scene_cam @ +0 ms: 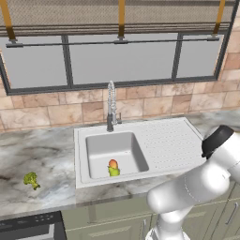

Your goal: There is a mixed pile of frozen fruits and vegetables on the counter. Locate all the frozen vegetables and place the items in a bowl on the counter. Take all the frozen fruits and defrost them in a running sink.

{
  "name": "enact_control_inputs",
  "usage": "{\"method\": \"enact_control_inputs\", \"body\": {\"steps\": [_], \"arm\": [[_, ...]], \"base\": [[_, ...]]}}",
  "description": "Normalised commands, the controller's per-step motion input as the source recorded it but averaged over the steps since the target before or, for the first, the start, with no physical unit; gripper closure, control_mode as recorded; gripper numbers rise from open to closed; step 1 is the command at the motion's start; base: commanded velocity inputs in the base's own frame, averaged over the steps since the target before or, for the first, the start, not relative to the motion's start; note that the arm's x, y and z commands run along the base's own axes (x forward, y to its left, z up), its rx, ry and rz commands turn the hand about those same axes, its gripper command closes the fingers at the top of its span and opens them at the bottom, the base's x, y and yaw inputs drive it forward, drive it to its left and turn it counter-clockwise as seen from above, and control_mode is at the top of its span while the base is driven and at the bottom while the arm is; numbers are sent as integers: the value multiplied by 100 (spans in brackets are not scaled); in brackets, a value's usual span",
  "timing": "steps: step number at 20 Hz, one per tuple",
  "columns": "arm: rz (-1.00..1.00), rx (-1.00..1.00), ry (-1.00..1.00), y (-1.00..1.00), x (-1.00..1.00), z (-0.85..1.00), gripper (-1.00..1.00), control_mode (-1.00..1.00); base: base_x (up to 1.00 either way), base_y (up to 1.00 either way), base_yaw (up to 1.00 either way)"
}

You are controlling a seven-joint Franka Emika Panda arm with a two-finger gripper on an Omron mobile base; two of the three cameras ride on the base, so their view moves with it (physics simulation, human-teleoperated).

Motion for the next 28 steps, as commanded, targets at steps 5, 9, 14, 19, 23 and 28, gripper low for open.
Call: {"method": "enact_control_inputs", "body": {"steps": [5,9,14,19,23,28], "arm": [[0,4,5,-5,3,-22,100,-100],[2,2,3,-1,3,-21,100,-100],[1,2,1,0,4,-26,100,-100],[1,2,0,-5,1,-27,100,-100],[0,3,0,-7,0,-29,100,-100],[0,3,0,-2,4,-23,100,-100]], "base": [[0,0,0],[0,0,0],[0,0,0],[0,0,0],[0,0,0],[0,0,0]]}}
